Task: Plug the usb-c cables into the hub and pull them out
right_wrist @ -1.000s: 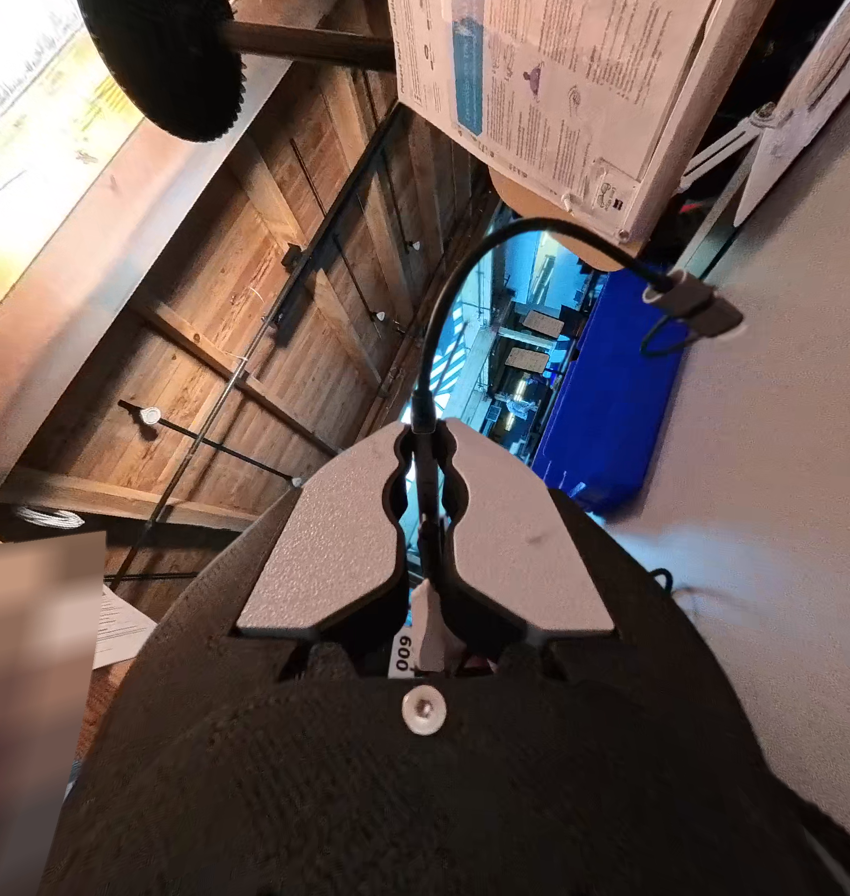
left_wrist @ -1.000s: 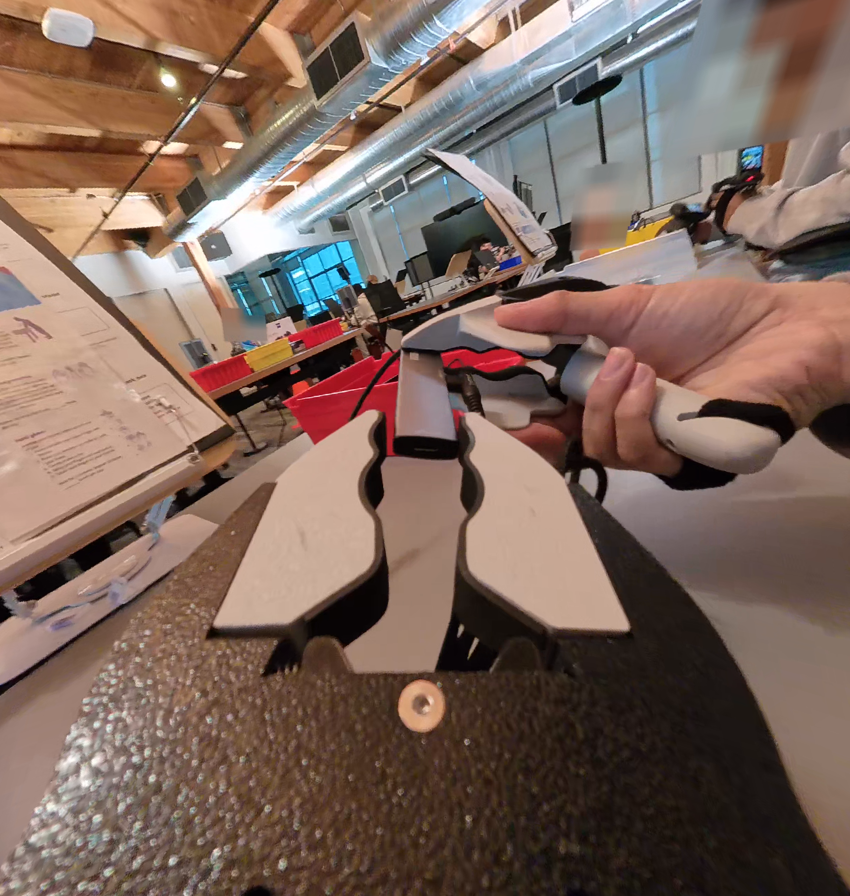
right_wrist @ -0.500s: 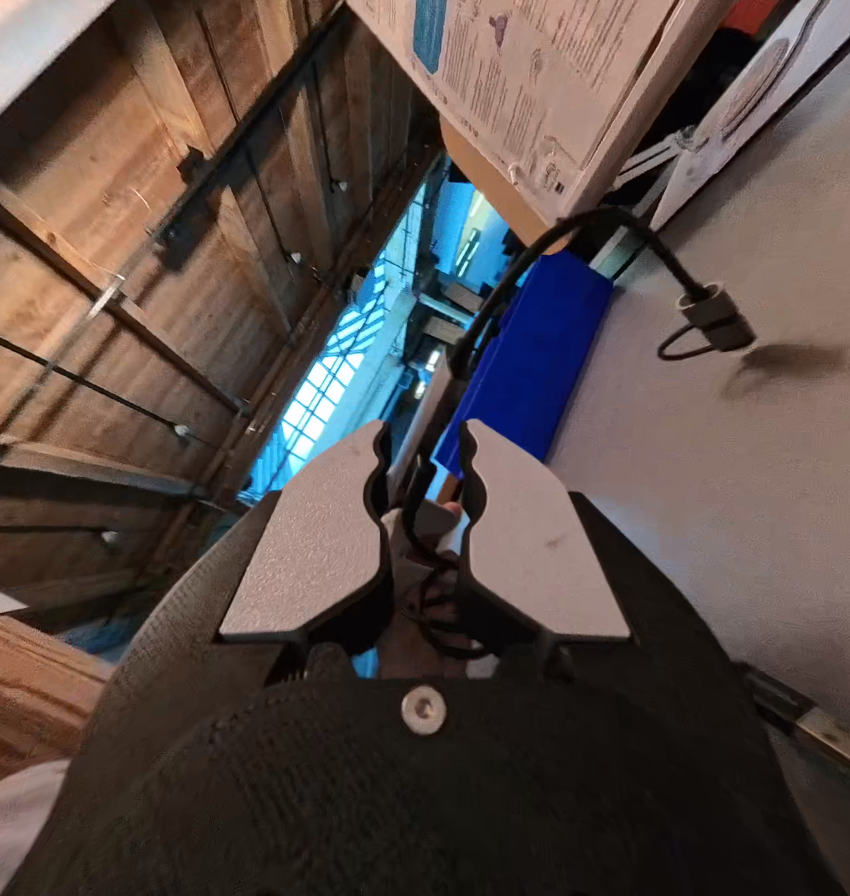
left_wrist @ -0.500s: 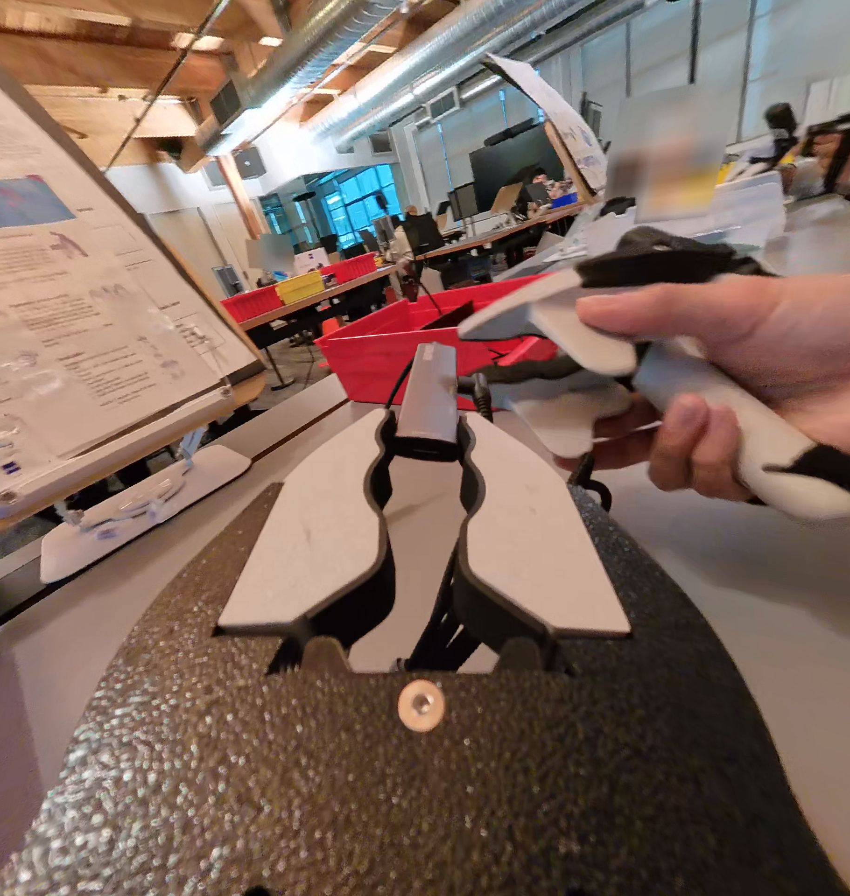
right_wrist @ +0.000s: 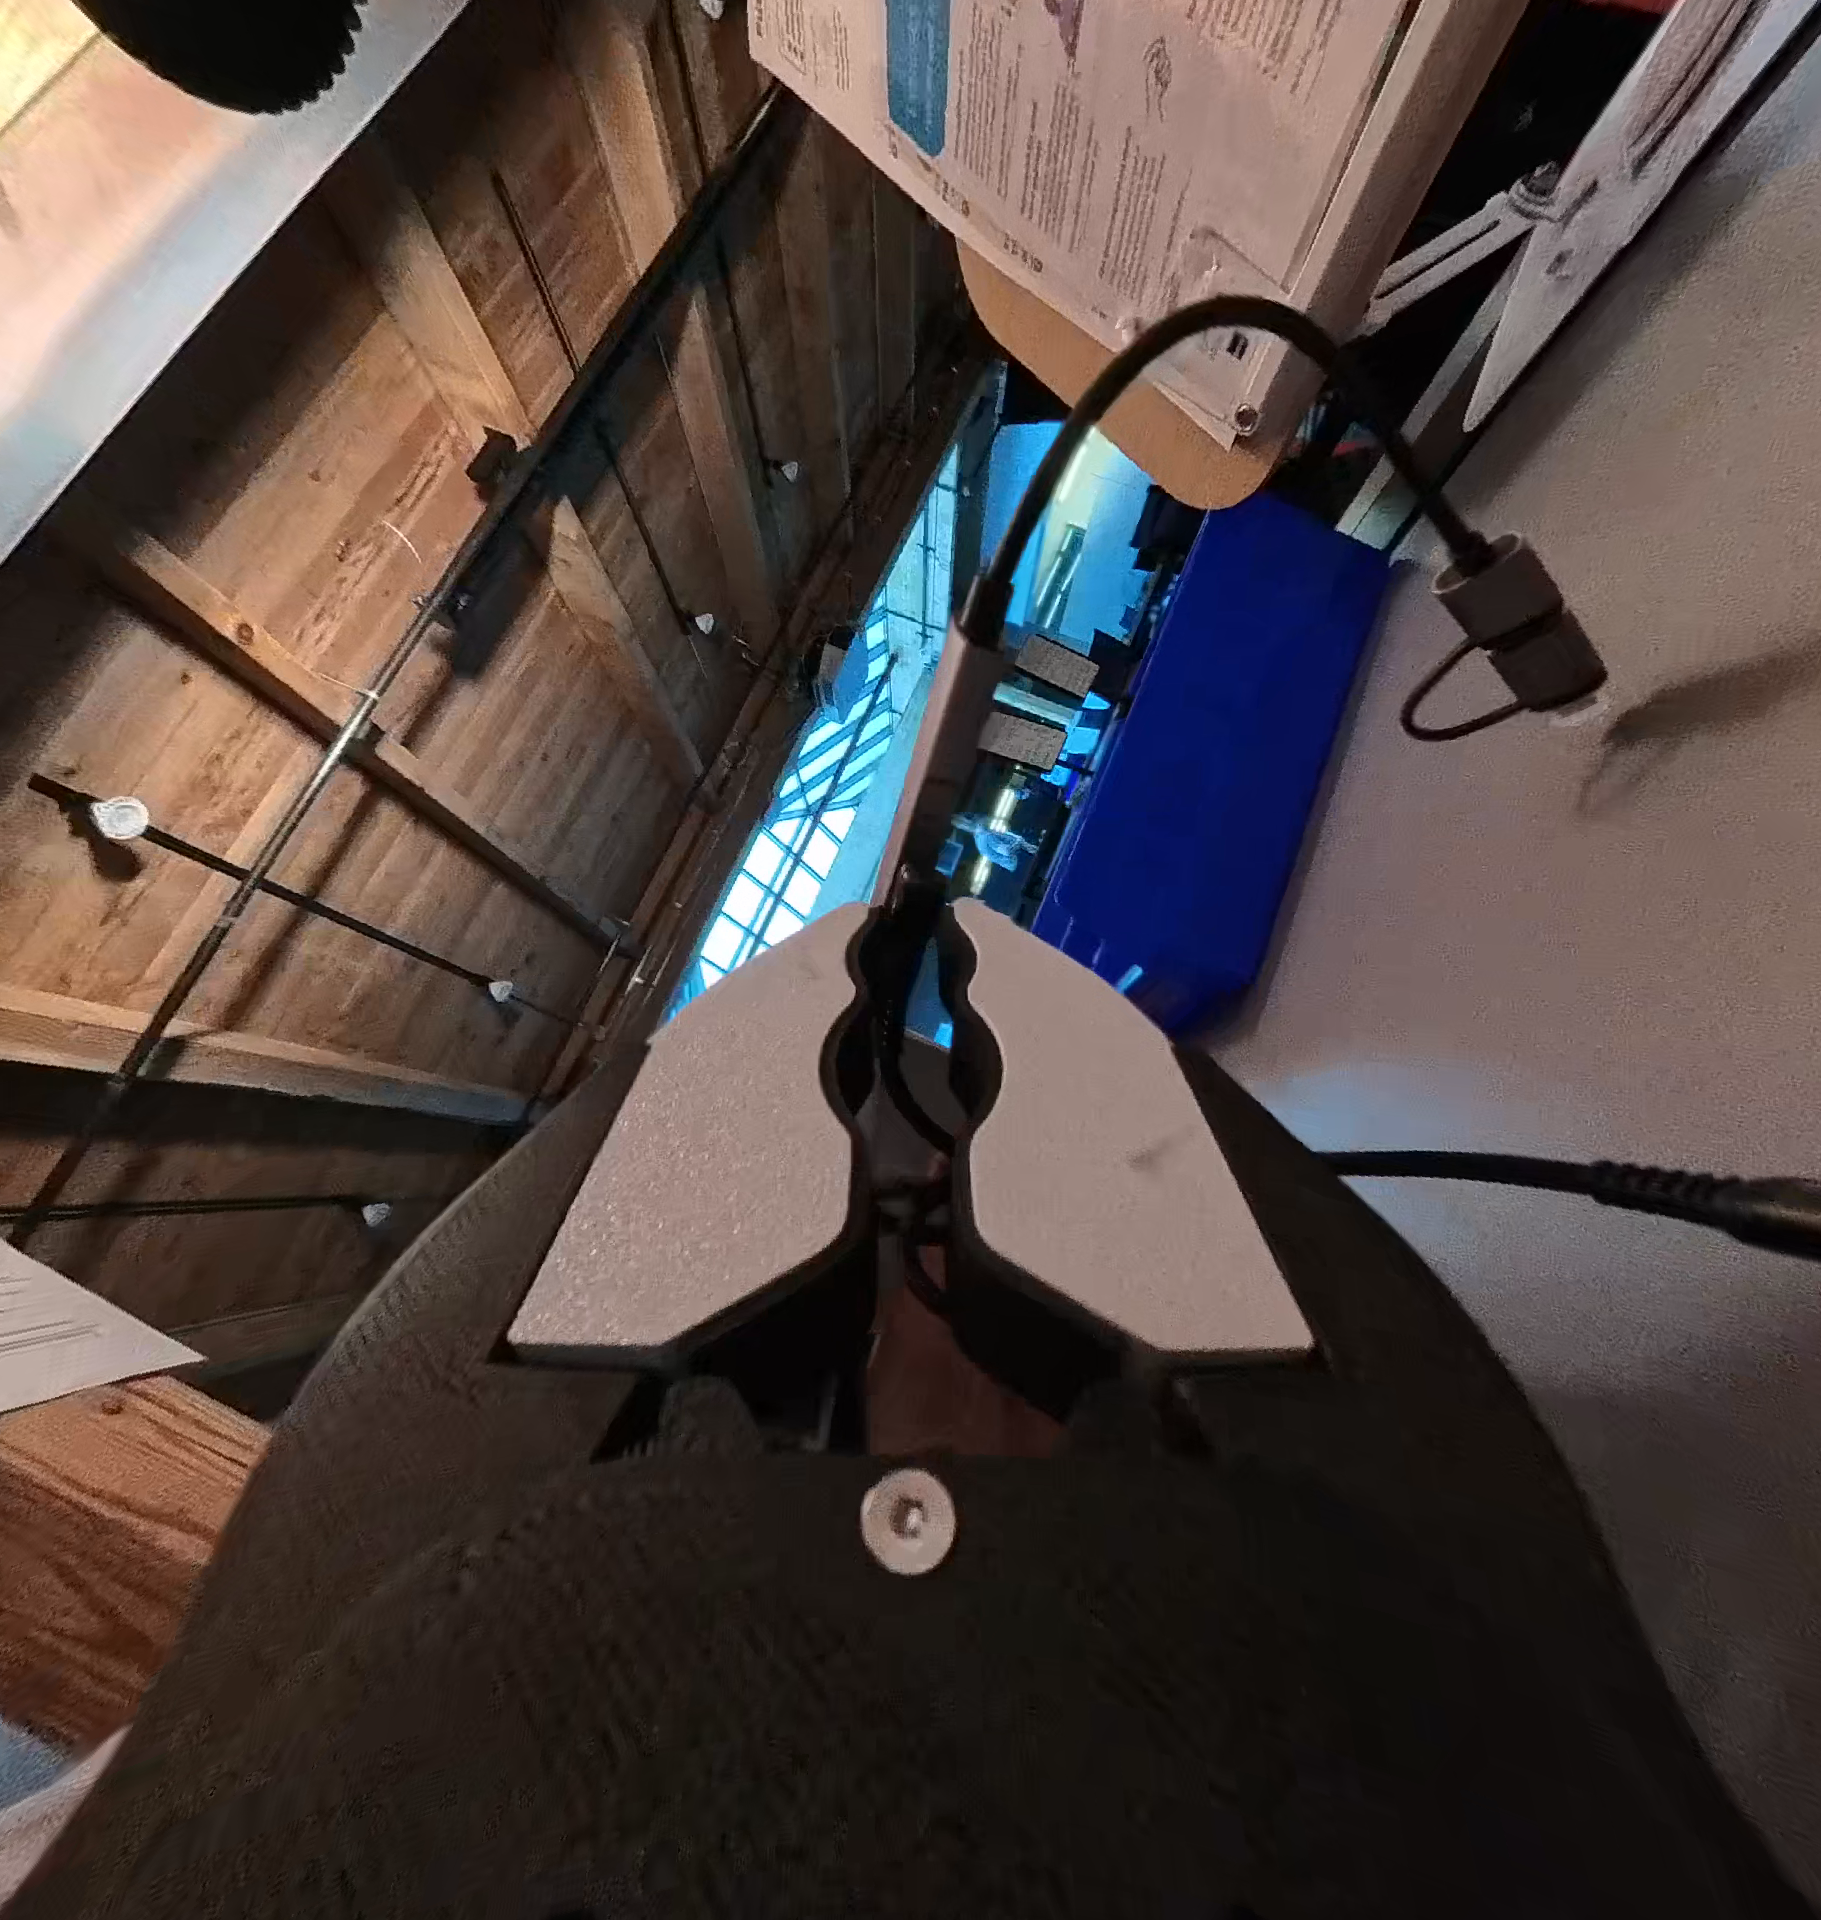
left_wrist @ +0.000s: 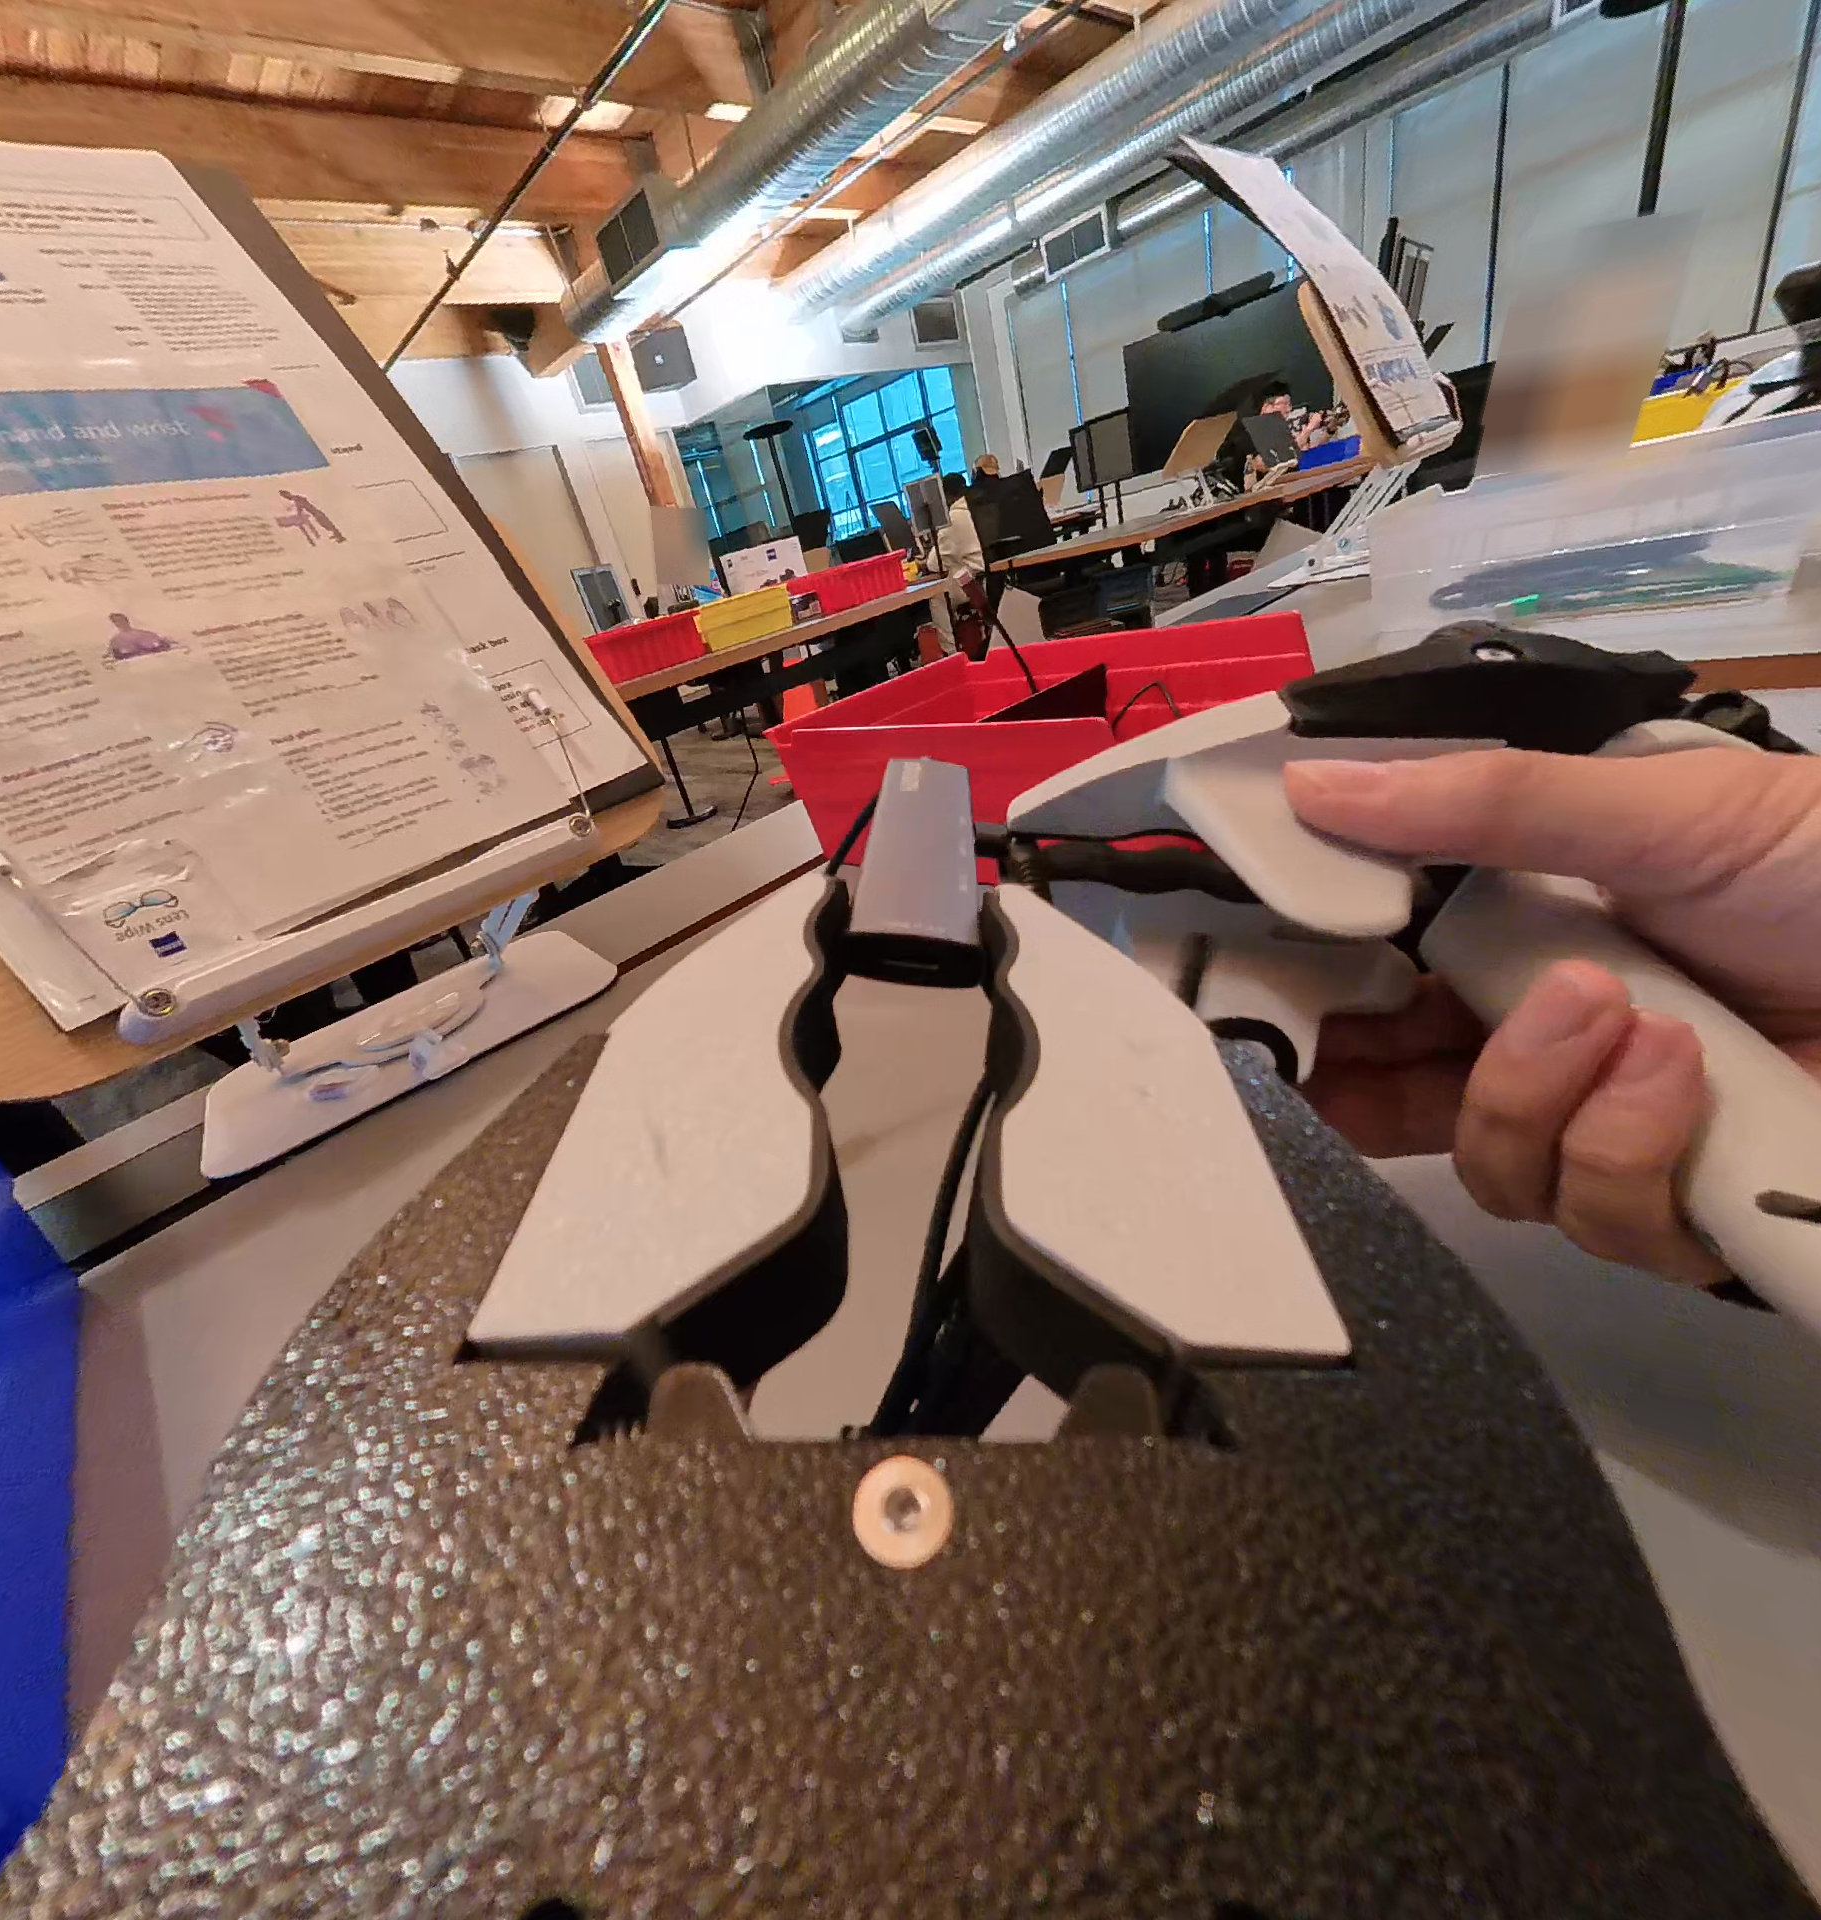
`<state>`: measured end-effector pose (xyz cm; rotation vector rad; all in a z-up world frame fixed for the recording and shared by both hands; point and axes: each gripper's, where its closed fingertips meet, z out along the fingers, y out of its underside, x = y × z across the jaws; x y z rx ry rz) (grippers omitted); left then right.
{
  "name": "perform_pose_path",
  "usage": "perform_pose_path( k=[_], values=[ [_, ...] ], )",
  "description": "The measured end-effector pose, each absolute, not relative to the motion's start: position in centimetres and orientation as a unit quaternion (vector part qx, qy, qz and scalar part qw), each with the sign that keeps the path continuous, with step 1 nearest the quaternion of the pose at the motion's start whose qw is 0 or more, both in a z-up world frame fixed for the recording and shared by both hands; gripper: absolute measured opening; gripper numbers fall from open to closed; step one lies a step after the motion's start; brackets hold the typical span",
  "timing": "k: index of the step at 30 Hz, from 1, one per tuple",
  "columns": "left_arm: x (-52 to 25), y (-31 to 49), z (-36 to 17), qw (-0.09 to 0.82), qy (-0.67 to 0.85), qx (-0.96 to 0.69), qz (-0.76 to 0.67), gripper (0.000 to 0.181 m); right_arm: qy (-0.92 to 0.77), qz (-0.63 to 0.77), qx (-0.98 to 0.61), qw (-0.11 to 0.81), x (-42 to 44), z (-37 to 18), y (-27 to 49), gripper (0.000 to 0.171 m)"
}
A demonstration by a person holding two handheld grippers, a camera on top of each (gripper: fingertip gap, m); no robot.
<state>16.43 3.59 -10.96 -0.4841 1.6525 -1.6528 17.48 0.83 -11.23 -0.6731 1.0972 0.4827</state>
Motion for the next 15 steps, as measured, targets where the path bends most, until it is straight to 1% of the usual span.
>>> perform_pose_path(
  k=[3,5,8,11,15],
  values=[
    [16.5,3.8,-11.3,0.388,0.65,-0.176,-0.63,0.023,0.491,0.23,-0.304,0.783,17.3,-11.0,0.9,0.008],
    [16.7,4.0,-11.8,0.435,0.667,-0.153,-0.585,0.024,0.488,0.226,-0.324,0.778,17.3,-11.6,1.0,0.008],
    [16.7,4.2,-11.7,0.472,0.674,-0.13,-0.554,0.024,0.469,0.233,-0.338,0.782,16.9,-11.4,1.0,0.008],
    [16.5,4.4,-11.1,0.483,0.669,-0.125,-0.551,0.025,0.446,0.214,-0.37,0.786,16.2,-10.6,1.1,0.009],
    [16.3,3.9,-11.0,0.472,0.674,-0.134,-0.553,0.025,0.436,0.212,-0.377,0.789,16.0,-10.6,0.6,0.009]
  ],
)
